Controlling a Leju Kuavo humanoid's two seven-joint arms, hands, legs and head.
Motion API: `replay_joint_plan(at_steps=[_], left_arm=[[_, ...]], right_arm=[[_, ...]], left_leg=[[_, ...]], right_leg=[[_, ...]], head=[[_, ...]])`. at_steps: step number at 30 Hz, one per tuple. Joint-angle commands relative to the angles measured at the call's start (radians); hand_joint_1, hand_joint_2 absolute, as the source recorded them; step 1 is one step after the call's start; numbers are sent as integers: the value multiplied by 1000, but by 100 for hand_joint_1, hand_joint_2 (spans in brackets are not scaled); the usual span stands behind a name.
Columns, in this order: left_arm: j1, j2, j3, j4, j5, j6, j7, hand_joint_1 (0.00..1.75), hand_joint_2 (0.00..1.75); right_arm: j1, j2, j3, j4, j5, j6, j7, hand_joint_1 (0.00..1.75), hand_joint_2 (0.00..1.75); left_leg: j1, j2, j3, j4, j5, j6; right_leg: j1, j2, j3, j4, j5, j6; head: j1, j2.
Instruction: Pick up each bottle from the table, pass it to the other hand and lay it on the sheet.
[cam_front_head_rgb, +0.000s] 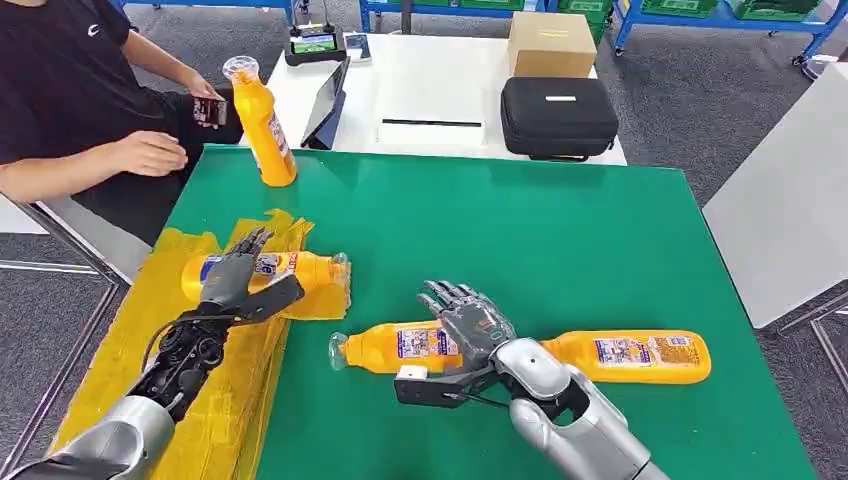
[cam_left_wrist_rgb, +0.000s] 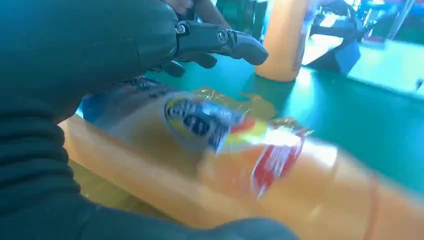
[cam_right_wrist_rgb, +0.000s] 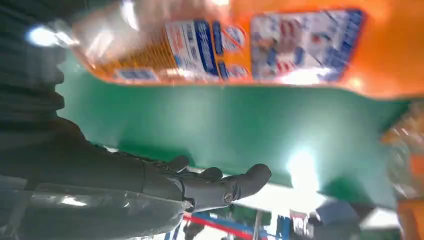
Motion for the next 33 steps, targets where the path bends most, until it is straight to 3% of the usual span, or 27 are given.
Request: replay_joint_plan(at_steps=[1, 7, 17, 18, 19, 33], left_arm=[[83, -35, 187, -317, 365, -87, -91, 0, 0], [184, -68, 213, -619, 631, -113, -131, 0, 0], [162, -82, 150, -665, 692, -95, -142, 0, 0], [148, -82, 143, -654, 703, -88, -140, 0, 0], [134, -80, 136, -647, 711, -80, -136, 0, 0], [148, -83, 157, -603, 856, -127, -77, 0, 0]], right_arm=[[-101, 58, 33, 292, -21, 13, -9, 0, 175], [-68, 65, 14, 363, -3, -6, 13, 0, 175], [-108, 139, 34, 565, -10, 9, -26, 3, 175], [-114, 146, 47, 587, -4, 9, -36, 164, 175], [-118, 156, 52, 605, -10, 9, -44, 175, 175], [-105, 136, 41, 539, -23, -7, -37, 175, 175]], left_leg=[[1, 3, 1, 0, -1, -2], [1, 2, 2, 0, -2, -3], [1, 2, 4, -1, 1, -2], [1, 1, 5, -1, 1, -3], [2, 1, 5, -1, 1, -4], [1, 1, 11, -2, 4, -5]], right_leg=[[1, 1, 1, 0, 0, -1], [1, -1, 1, 0, 0, -3], [2, -2, 3, -2, 2, -3], [2, -3, 3, -2, 3, -4], [2, -4, 4, -3, 3, -4], [2, -2, 8, -3, 8, -8]], head=[[0, 0], [0, 0], [0, 0], [0, 0], [0, 0], [0, 0]])
